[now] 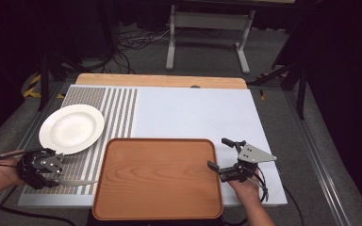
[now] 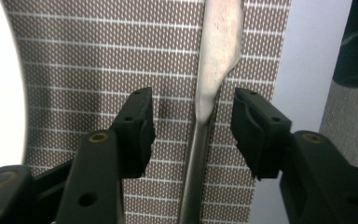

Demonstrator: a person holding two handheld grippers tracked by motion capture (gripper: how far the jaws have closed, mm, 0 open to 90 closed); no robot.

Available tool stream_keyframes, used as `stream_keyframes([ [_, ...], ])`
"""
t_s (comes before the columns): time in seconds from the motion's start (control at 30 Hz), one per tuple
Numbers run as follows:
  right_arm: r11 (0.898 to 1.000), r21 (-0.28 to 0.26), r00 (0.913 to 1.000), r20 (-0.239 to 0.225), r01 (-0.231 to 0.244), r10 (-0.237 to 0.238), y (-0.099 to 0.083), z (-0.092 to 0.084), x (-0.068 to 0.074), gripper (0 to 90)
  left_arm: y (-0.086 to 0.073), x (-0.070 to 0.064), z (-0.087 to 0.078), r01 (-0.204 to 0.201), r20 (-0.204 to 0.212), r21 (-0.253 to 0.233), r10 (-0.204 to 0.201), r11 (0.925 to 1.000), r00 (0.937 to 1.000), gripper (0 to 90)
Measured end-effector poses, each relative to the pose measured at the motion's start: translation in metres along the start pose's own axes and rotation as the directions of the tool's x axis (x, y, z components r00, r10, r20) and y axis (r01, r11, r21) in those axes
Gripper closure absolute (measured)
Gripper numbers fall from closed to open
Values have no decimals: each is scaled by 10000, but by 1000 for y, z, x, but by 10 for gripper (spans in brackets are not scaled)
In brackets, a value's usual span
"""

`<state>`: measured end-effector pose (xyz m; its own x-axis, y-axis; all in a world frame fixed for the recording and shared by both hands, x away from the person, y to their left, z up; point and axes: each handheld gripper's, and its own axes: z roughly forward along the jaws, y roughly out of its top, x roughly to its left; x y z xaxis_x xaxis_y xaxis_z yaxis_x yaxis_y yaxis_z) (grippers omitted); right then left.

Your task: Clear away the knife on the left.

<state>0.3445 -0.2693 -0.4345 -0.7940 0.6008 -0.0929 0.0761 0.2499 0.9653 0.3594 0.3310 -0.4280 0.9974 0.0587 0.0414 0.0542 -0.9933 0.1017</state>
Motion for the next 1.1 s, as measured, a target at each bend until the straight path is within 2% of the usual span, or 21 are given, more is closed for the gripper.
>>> stream_keyframes([
  [0.03,10000,4,10000,-16,40,-40,0,0,0,39,-1,0,1,-74,23,95,73,9999,10000,523],
  [0.17,9999,81,9999,-95,142,-141,0,2,2,39,-1,-1,4,-346,141,546,338,9979,9993,619],
  [0.27,9999,63,9998,-115,149,-148,0,2,2,39,-1,-1,4,-410,177,655,399,9970,9990,682],
  [0.3,9999,64,9998,-119,129,-128,0,1,2,39,-1,0,4,-546,181,862,532,9948,9984,682],
  [0.43,9997,125,9998,-95,198,-197,0,2,2,41,0,2,4,-545,342,1168,508,9917,9981,786],
  [0.67,9999,50,9998,-182,106,-105,0,2,2,41,3,2,5,-675,389,1397,627,9879,9973,800],
  [0.8,10000,-26,9999,-149,15,-16,0,-1,1,41,3,1,6,-683,331,1288,645,9893,9974,802],
  [0.9,10000,-55,9999,-156,19,-20,0,-1,1,41,4,1,5,-750,321,1446,711,9866,9970,802],
  [0.93,10000,-63,9999,-151,25,-26,0,-1,1,41,4,1,5,-738,328,1348,700,9881,9970,803],
  [1.1,10000,-55,9999,-171,8,-9,0,0,1,41,4,0,4,-760,284,1444,726,9866,9970,804],
])
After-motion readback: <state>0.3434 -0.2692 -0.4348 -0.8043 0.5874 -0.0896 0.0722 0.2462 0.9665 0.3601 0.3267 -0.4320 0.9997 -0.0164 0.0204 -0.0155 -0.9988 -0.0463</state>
